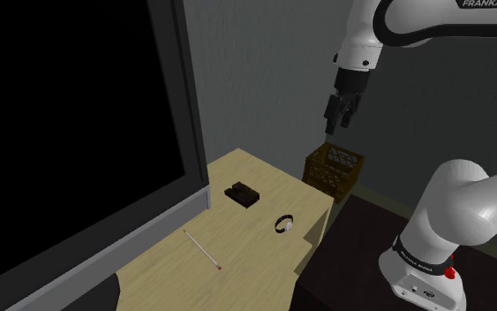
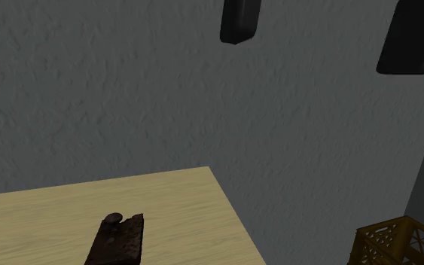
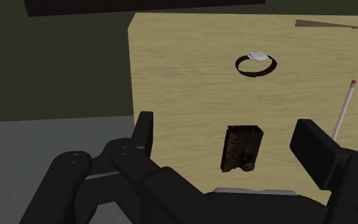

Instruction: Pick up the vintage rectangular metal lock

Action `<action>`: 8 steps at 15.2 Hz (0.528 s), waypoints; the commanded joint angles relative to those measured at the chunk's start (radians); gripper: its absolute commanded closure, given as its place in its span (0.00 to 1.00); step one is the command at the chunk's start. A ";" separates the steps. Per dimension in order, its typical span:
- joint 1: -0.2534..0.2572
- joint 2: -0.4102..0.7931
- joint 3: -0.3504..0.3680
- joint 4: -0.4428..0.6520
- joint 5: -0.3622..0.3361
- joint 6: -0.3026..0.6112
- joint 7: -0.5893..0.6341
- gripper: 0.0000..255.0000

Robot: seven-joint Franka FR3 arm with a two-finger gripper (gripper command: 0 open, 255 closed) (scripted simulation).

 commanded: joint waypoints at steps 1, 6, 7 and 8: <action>0.000 0.000 0.000 0.000 0.000 0.000 0.000 0.00; 0.026 0.152 0.027 -0.009 0.029 0.152 -0.001 0.00; 0.031 0.185 0.032 -0.007 0.034 0.180 -0.001 0.00; 0.037 0.219 0.037 -0.003 0.040 0.209 -0.002 0.00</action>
